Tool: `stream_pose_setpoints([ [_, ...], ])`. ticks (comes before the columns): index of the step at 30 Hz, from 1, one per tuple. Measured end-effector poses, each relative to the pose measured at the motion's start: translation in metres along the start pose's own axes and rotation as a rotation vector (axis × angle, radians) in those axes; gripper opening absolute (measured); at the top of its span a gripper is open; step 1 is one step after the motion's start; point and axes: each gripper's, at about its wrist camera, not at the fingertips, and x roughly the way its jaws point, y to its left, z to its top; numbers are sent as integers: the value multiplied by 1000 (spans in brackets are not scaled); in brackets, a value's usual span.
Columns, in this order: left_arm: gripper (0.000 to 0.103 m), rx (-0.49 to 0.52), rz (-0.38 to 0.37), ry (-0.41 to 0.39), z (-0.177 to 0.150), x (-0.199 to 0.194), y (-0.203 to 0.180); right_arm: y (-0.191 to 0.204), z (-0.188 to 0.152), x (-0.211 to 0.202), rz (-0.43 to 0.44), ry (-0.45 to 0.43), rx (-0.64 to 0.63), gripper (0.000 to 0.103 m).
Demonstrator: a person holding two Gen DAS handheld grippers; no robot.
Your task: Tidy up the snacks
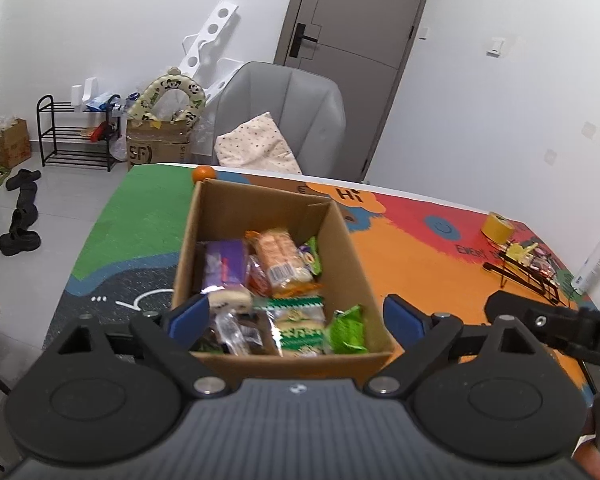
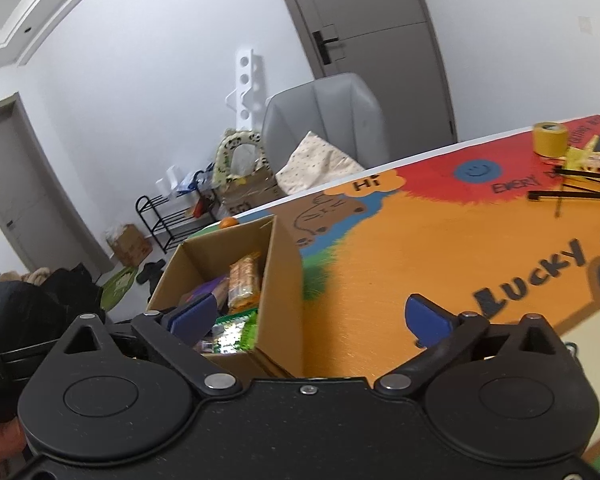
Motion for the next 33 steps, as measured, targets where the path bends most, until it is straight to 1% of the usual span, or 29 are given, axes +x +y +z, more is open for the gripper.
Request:
stream_pose_setpoints([
  [9,95,47,-34,-9,-11,-21,-19,-7,-7,-29,-59,-20,-15,103],
  [18,95,82,-61,-8,-13,-45,-34,-8,-11,-67,-69,-50,-35,103],
  [20,95,96,-78,-11,-14,-54,-37,-9,-12,-78,-71,-56,-44,103],
  [23,99,107,-88,-23,-17,-68,-40,-8,-14,-89,-79,-61,-55,103],
  [25,99,123,-103,-25,-19,-75,-43,-8,-15,-93,-86,-62,-55,103],
  [33,100,198,-101,-33,-22,-96,-51,1,-22,-114,-110,-70,-76,103],
])
